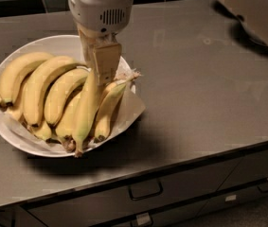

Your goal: Pick banana from white bowl

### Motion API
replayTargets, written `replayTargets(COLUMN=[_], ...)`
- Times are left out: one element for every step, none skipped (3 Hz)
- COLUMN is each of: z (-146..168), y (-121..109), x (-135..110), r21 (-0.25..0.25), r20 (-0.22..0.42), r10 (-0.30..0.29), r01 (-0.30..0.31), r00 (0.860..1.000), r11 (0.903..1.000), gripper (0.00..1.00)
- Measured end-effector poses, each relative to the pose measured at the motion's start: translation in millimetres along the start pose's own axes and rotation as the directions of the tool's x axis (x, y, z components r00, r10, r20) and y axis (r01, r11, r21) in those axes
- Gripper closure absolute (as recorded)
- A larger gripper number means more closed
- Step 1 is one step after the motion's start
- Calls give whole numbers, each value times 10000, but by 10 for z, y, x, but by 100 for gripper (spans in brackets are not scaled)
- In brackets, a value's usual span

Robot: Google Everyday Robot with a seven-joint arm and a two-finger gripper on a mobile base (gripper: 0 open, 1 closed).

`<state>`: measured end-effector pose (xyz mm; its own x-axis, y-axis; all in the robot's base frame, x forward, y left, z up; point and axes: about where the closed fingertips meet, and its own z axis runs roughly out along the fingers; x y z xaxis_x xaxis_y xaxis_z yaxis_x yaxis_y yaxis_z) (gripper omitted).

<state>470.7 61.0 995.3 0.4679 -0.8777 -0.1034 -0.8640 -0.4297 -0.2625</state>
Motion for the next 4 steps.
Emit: replayTargets(z=[-271, -525, -787, -787], y=[62, 138, 186, 186], x=[-58, -90, -179, -180], r21=[610, 1267, 1909, 1910], r20=[-415, -670, -945, -945], r10=[140, 323, 319, 319], r01=[-114, -236, -133, -133], r00=[9990, 9972, 9950, 9950], r11=[9981, 9917, 9815, 9815], gripper=[100, 100, 100, 100])
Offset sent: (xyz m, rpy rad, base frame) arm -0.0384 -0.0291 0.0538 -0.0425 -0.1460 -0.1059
